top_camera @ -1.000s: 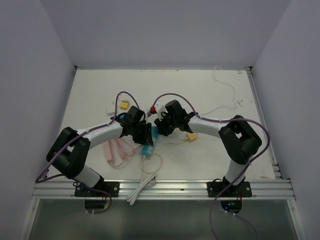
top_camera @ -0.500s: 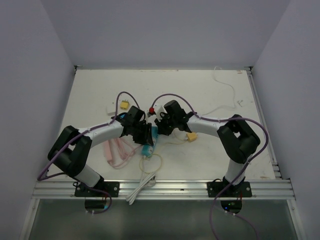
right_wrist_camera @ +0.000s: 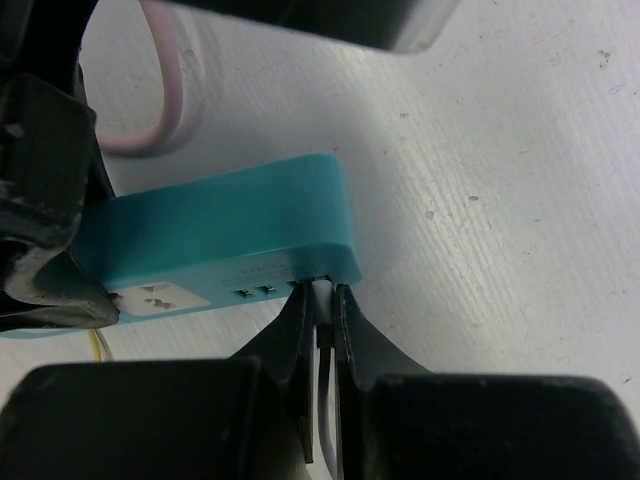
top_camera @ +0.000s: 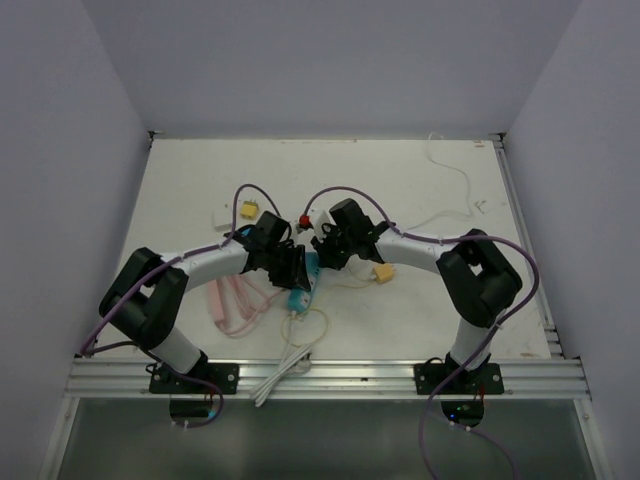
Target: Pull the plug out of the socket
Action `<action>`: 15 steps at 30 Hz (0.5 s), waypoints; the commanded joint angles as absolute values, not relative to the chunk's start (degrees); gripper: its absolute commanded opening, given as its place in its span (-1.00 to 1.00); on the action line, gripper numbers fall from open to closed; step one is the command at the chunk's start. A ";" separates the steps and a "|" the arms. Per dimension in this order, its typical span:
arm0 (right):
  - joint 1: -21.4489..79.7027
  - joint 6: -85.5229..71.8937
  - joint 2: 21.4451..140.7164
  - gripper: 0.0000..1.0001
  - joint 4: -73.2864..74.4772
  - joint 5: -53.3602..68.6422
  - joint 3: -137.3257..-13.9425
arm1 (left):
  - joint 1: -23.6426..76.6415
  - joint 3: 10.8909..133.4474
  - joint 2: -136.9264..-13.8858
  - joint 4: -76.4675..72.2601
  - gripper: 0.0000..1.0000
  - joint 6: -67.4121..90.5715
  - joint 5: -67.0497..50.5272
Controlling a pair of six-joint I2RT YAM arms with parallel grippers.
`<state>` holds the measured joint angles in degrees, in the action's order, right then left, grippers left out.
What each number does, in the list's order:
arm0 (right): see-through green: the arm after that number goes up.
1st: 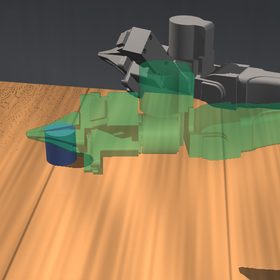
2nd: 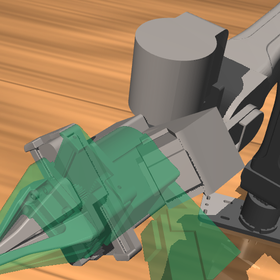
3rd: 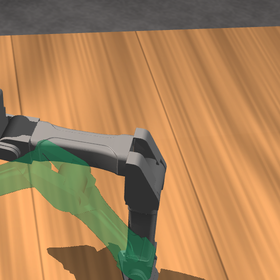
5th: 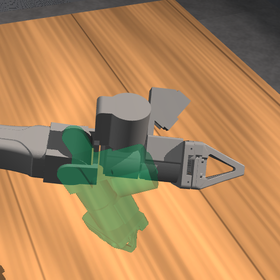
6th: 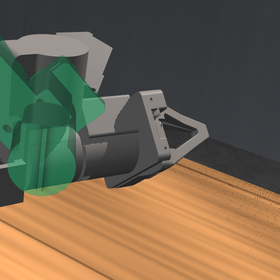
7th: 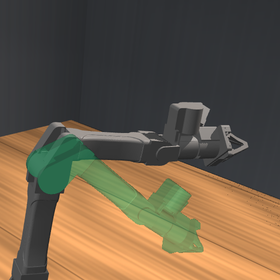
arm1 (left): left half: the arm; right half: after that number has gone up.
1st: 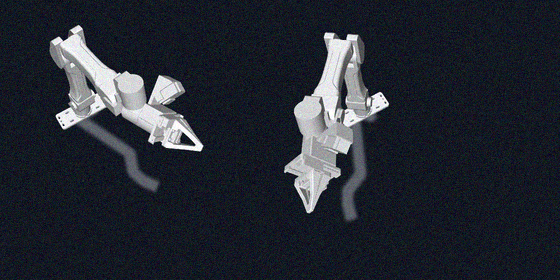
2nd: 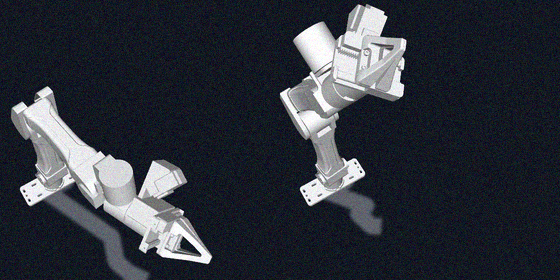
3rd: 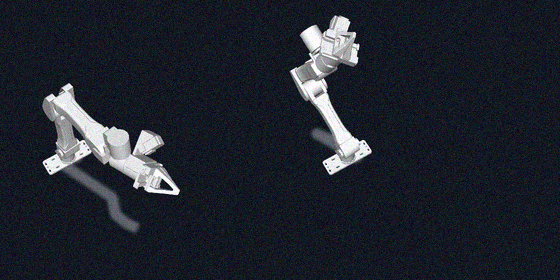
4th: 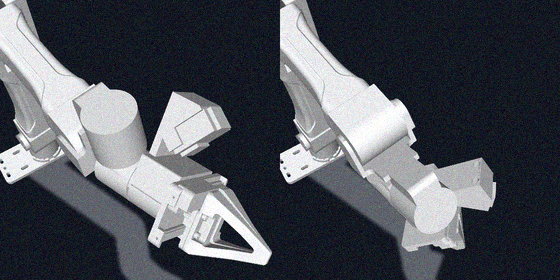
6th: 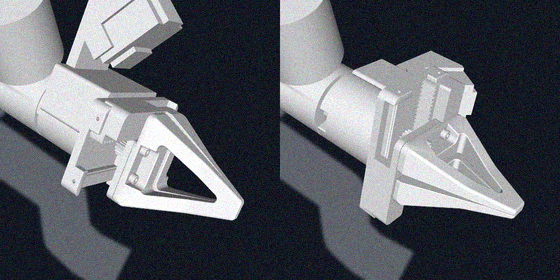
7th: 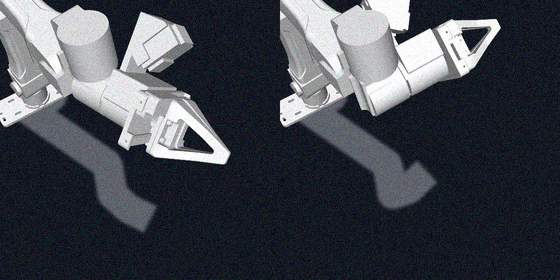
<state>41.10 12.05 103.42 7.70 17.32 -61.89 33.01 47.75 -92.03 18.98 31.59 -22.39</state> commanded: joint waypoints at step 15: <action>41.40 10.55 97.21 -1.00 12.91 14.06 -62.22 | 32.96 44.56 -96.24 31.55 -1.00 33.40 -0.45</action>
